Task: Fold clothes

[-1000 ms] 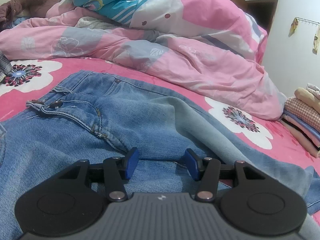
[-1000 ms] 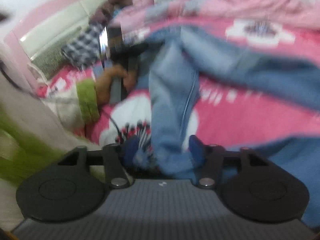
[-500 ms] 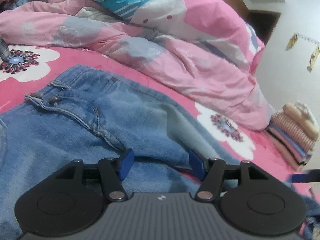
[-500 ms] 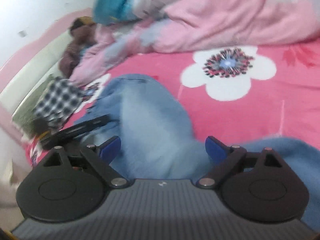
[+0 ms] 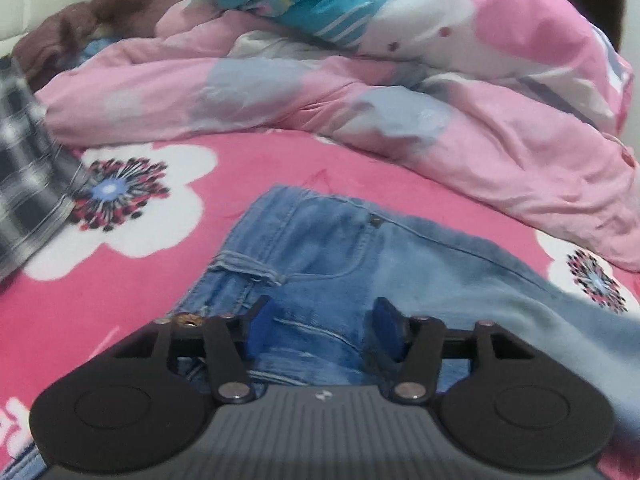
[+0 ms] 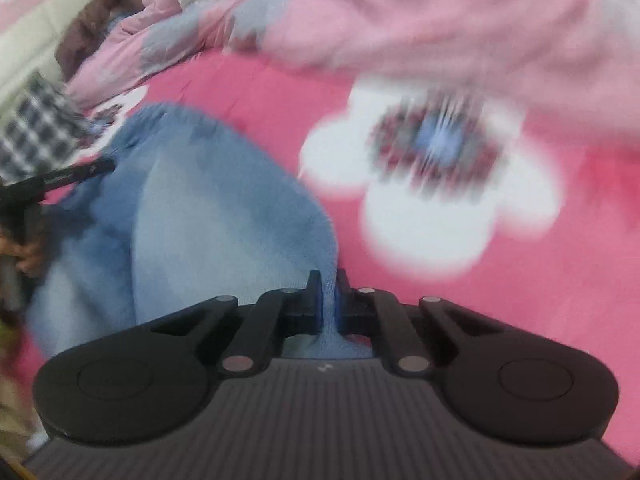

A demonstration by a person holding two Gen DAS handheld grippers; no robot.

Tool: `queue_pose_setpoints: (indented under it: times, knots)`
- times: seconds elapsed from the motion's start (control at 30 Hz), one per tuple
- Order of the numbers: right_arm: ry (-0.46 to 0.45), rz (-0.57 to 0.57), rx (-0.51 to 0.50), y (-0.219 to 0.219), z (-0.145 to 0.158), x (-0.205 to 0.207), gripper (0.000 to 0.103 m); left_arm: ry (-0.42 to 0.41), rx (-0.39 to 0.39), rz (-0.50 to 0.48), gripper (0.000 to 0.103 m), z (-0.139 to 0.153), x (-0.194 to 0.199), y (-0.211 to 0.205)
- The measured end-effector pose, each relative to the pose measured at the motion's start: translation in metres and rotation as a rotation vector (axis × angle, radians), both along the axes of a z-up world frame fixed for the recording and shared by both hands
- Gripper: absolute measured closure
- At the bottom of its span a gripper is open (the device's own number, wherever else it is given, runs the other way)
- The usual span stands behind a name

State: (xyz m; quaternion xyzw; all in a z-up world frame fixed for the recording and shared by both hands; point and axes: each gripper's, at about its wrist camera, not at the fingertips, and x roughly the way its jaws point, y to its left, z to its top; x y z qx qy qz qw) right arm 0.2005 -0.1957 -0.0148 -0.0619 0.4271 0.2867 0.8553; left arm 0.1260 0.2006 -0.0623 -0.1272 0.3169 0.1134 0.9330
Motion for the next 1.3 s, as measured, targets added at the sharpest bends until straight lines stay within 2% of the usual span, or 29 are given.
queue_pose_setpoints:
  times: [0.1,0.17,0.27,0.37,0.43,0.5,0.57,0.67,0.7,0.77,0.97,1.03,1.13,1.23,1.3]
  knots:
    - [-0.162,0.008,-0.116,0.014,0.018,0.012,0.099,-0.016,0.017,0.003,0.048,-0.001,-0.002,-0.003]
    - [-0.224,0.009,-0.185,0.024,0.016,0.023,0.099,-0.017,0.049,0.002,0.048,-0.004,-0.004,-0.007]
    - [-0.21,-0.007,-0.25,0.031,-0.017,0.045,0.096,-0.017,0.089,-0.004,0.047,-0.009,-0.002,-0.014]
    - [-0.141,-0.012,-0.298,0.034,-0.055,0.062,0.087,-0.007,0.113,-0.012,0.045,-0.011,0.002,-0.018]
    - [-0.167,-0.015,-0.286,0.031,-0.052,0.059,0.083,-0.005,0.116,-0.018,0.044,-0.01,0.003,-0.018]
    - [-0.157,-0.024,-0.292,0.024,-0.037,0.055,0.057,-0.016,0.106,-0.02,0.043,-0.008,0.0,-0.017]
    - [-0.151,-0.026,-0.293,0.017,-0.02,0.05,0.046,-0.035,0.095,-0.018,0.043,-0.007,-0.002,-0.015]
    - [-0.164,0.037,-0.235,0.012,0.017,0.039,0.038,-0.051,0.078,-0.015,0.043,-0.008,-0.002,-0.014]
    - [-0.175,0.065,-0.193,0.016,0.03,0.036,0.032,-0.049,0.072,-0.015,0.042,-0.009,-0.001,-0.014]
    - [-0.181,0.132,-0.103,0.034,0.047,0.035,0.027,-0.052,0.062,-0.016,0.042,-0.013,0.0,-0.013]
    - [-0.118,0.399,0.09,0.151,0.034,0.054,0.026,-0.103,0.025,-0.027,0.04,-0.02,-0.007,-0.009]
    - [-0.084,0.456,0.115,0.193,0.02,0.072,0.026,-0.112,0.013,-0.028,0.04,-0.02,-0.008,-0.007]
    - [-0.007,0.468,0.13,0.252,-0.008,0.105,0.028,-0.114,-0.01,-0.035,0.04,-0.022,-0.008,-0.004]
    - [0.088,0.421,0.164,0.293,-0.034,0.138,0.029,-0.12,-0.033,-0.04,0.04,-0.024,-0.008,-0.001]
    - [0.165,0.397,0.185,0.31,-0.052,0.153,0.035,-0.129,-0.051,-0.043,0.04,-0.025,-0.009,0.001]
